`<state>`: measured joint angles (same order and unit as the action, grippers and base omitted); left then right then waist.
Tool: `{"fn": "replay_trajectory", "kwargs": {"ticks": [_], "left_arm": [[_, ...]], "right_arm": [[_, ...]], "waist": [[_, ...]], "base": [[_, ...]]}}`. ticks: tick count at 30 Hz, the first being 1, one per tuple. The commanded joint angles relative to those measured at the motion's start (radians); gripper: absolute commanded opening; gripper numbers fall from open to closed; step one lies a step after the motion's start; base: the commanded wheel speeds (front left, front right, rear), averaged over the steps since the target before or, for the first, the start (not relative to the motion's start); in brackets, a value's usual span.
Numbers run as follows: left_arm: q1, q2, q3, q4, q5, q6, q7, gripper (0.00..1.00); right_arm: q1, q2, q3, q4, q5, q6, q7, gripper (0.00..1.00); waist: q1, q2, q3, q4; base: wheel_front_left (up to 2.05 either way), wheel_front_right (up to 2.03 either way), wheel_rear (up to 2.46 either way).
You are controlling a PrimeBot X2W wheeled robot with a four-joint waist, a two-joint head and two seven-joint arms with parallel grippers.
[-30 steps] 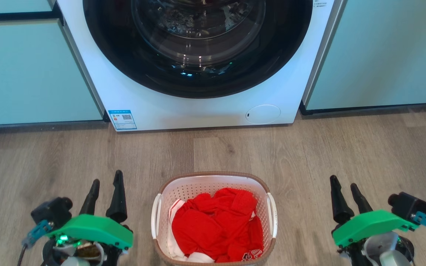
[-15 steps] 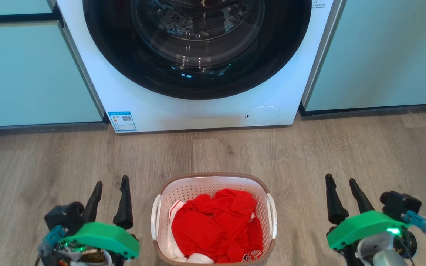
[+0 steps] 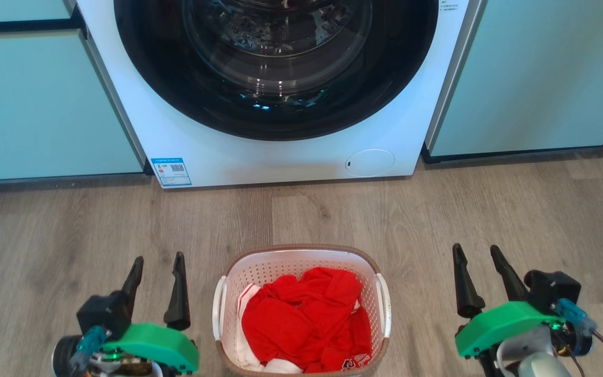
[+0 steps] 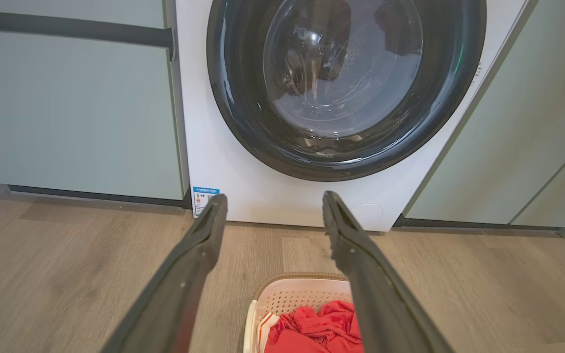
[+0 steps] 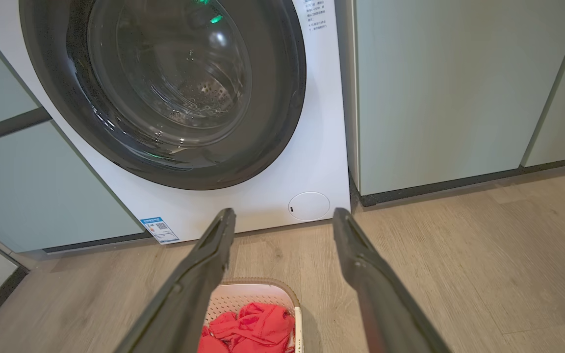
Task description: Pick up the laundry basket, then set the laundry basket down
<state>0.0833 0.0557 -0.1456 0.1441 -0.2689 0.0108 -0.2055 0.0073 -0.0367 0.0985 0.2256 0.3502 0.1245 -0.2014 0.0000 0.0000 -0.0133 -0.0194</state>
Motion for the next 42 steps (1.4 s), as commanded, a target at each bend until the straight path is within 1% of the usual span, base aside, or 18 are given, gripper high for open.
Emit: {"fn": "replay_trajectory", "kwargs": {"ticks": [1, 15, 42], "left_arm": [[-0.026, 0.002, 0.034, -0.030, 0.029, 0.010, -0.016, 1.00], [-0.022, -0.003, 0.036, -0.008, 0.180, 0.004, -0.056, 1.00], [-0.029, -0.005, 0.038, 0.007, 0.167, 0.000, -0.056, 1.00]], "right_arm": [[-0.031, -0.012, 0.026, -0.041, -0.031, 0.005, -0.020, 1.00], [-0.029, -0.013, 0.048, -0.048, -0.184, 0.006, -0.060, 1.00], [-0.032, -0.013, 0.037, -0.044, -0.178, 0.006, -0.060, 1.00]], "waist": [[0.0000, 0.0000, 0.000, 0.000], [0.0000, 0.0000, 0.003, 0.001], [0.0000, 0.0000, 0.018, 0.002]], "base": [[0.00, 0.00, 0.00], [0.00, 0.00, 0.00], [0.00, 0.00, 0.00]]}}
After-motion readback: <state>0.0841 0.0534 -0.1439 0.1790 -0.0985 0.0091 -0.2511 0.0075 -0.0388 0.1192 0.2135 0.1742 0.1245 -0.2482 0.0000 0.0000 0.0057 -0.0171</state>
